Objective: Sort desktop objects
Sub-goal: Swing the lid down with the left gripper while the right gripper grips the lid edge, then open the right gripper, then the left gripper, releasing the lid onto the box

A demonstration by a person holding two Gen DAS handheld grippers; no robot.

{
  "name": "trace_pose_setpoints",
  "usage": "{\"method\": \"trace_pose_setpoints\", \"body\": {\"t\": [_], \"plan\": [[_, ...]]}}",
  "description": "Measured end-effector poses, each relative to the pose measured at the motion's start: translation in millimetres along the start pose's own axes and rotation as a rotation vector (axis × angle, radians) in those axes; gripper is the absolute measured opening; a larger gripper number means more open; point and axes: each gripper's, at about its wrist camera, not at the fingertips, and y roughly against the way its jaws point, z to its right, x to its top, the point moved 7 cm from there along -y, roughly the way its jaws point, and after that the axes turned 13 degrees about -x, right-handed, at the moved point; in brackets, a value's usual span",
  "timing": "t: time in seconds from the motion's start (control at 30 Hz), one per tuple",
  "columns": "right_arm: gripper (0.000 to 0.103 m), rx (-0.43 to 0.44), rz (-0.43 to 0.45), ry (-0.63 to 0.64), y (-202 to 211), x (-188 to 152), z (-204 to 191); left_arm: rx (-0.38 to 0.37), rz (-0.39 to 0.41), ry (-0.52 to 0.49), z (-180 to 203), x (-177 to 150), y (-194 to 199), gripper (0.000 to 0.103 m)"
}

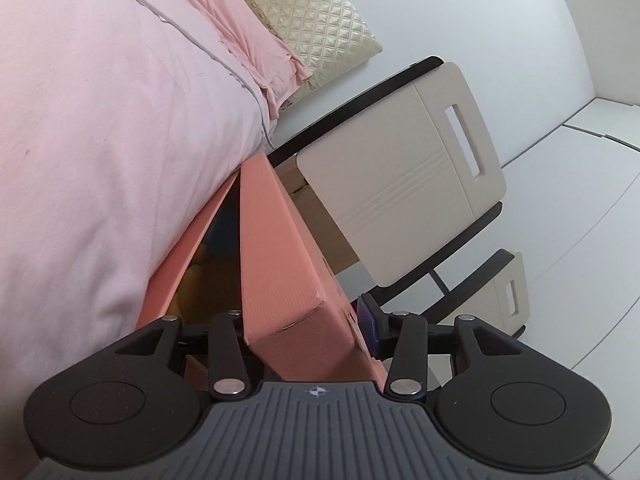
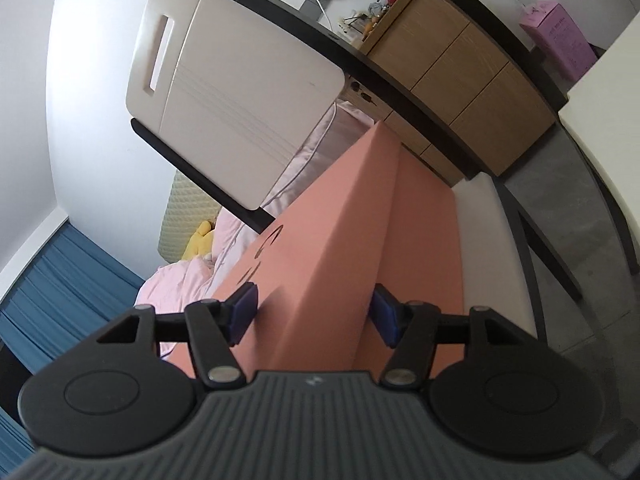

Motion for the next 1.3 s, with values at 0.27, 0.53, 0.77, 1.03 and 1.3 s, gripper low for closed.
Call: {"method": "trace_pose_setpoints", "body": {"t": [0.27,0.53,0.77,1.03,1.3], "plan": [[0.050,-0.009,0.015,-0.018,10,-5,3,0.045,0.074,0.000,7,6,15,0.081],[0.052,-0.042,0.034,0.016,19,-14,3,0.349,-0.019,-0.452,35,-18,-10,0.087],[0.053,-0.059,0.036,0.095,22,-27,-4,0.248,-0.006,-0.372,33,-5,-3,0.087],[0.070,-0.078,0.128,0.361,40,-43,-41,0.221,0.040,-0.338,33,-1,3,0.089],[0.085,-0.040,0.295,0.980,55,-99,-112,0.195,0.055,-0.311,32,1,4,0.089]]}}
